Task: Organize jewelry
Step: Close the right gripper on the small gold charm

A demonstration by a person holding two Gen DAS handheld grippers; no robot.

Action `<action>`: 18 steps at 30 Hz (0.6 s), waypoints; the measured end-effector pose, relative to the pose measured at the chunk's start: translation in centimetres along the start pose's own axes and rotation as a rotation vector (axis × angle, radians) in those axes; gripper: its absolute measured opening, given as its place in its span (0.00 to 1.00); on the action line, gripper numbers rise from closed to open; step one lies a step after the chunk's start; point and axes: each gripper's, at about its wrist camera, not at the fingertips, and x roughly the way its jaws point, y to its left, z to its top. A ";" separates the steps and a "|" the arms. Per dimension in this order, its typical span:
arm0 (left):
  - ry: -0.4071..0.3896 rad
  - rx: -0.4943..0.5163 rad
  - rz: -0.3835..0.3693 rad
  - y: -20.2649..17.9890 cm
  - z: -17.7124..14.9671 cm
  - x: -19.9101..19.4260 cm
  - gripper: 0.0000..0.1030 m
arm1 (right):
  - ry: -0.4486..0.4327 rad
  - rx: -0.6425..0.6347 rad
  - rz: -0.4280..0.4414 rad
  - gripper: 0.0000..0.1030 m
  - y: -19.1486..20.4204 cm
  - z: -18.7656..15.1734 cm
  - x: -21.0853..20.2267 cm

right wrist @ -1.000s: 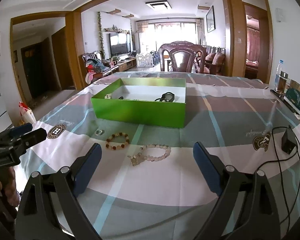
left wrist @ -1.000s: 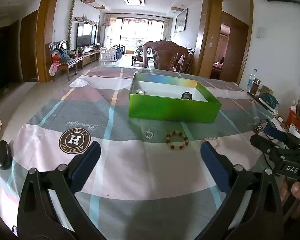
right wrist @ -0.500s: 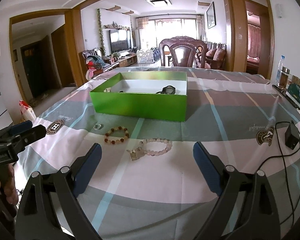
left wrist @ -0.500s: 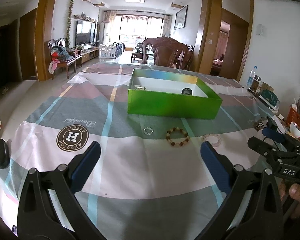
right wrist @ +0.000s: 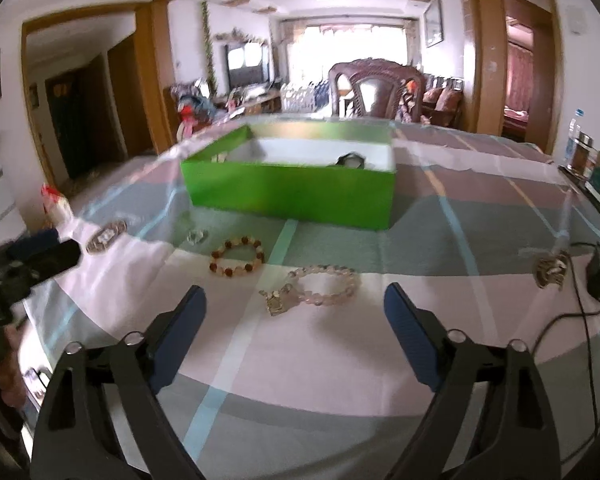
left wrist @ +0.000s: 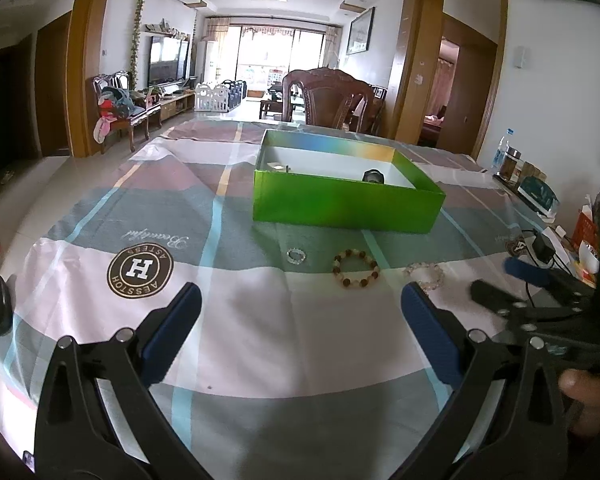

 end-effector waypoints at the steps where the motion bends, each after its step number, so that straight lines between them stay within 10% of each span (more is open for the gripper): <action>1: 0.003 -0.001 0.000 0.1 -0.1 0.1 0.96 | 0.033 -0.007 0.007 0.76 0.2 0.1 1.1; 18: 0.085 -0.006 -0.010 1.5 0.9 3.6 0.96 | 0.243 0.017 0.111 0.20 1.1 0.4 7.9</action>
